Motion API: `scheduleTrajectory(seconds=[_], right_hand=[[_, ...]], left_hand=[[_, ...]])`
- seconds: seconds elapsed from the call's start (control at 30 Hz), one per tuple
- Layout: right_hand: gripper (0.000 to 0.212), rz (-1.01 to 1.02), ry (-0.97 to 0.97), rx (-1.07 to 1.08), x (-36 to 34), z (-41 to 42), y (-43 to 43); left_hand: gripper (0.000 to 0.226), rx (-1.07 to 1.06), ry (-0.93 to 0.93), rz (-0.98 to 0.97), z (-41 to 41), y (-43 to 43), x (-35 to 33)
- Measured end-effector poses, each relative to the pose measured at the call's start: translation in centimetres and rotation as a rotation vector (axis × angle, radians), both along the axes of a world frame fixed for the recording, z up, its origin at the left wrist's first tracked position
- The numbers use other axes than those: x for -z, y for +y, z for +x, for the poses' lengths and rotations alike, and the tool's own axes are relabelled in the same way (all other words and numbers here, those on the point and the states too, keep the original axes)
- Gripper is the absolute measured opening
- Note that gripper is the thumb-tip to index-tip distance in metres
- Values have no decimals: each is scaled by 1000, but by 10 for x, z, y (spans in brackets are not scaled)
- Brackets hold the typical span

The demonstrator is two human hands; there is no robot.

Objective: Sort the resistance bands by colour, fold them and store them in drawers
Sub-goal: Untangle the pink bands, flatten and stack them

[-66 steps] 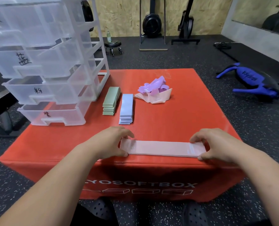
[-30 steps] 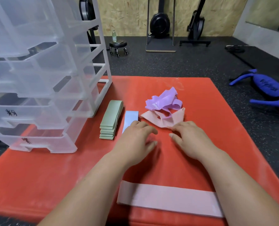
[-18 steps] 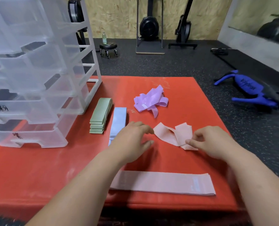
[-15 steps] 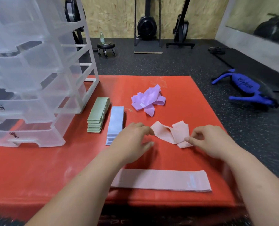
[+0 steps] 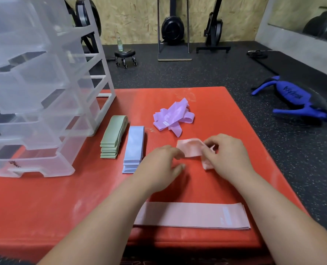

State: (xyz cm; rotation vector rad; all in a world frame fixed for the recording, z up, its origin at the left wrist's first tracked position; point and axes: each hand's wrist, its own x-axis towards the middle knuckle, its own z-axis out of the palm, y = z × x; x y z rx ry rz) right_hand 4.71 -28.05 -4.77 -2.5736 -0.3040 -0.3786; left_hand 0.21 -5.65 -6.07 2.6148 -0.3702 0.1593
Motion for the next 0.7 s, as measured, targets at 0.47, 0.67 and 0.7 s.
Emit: scheduleTrajectory(seconds=[0.47, 0.67, 0.7], right_hand=[[22, 444, 263, -371, -25, -18, 16], [23, 461, 256, -337, -23, -18, 10], [21, 437, 220, -278, -21, -16, 7]], left_hand=[[26, -112, 273, -885, 3, -19, -25], [18, -121, 310, -903, 2, -11, -23], [17, -133, 310, -879, 2, -10, -21]])
